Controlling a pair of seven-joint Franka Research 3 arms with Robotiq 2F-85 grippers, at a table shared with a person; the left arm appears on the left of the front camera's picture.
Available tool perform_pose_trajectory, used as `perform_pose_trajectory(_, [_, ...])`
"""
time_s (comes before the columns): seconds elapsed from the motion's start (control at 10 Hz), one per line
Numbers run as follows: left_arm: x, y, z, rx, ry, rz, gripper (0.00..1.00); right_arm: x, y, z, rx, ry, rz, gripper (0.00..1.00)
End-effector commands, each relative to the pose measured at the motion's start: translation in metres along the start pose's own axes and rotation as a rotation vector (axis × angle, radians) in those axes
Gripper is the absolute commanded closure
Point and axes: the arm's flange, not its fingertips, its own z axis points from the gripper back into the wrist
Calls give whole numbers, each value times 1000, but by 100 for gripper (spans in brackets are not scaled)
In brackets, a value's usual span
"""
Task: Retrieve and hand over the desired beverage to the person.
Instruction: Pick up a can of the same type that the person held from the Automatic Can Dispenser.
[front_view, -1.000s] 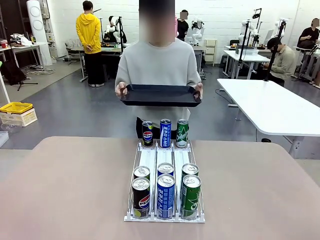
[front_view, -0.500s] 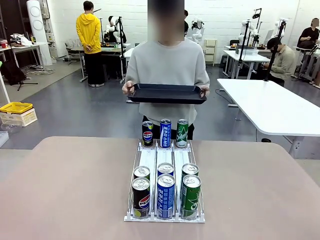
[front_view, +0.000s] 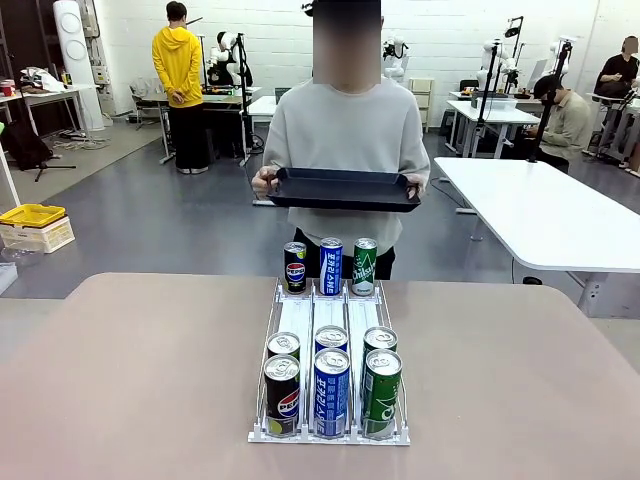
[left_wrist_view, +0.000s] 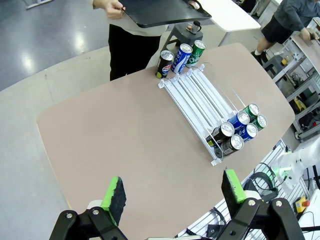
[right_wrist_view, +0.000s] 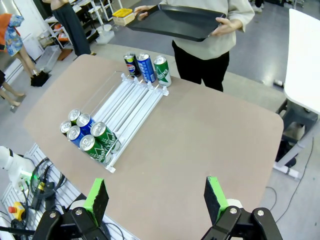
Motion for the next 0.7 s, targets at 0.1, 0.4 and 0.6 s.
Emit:
perform_pose_trajectory(0.1, [1, -1, 0, -6, -2, -6, 0, 0, 0, -2, 16, -3, 5, 0])
perform_pose_trajectory(0.4, [1, -1, 0, -6, -2, -6, 0, 0, 0, -2, 16, -3, 5, 0])
perform_pose_trajectory(0.6, [1, -1, 0, -6, -2, -6, 0, 0, 0, -2, 16, -3, 5, 0])
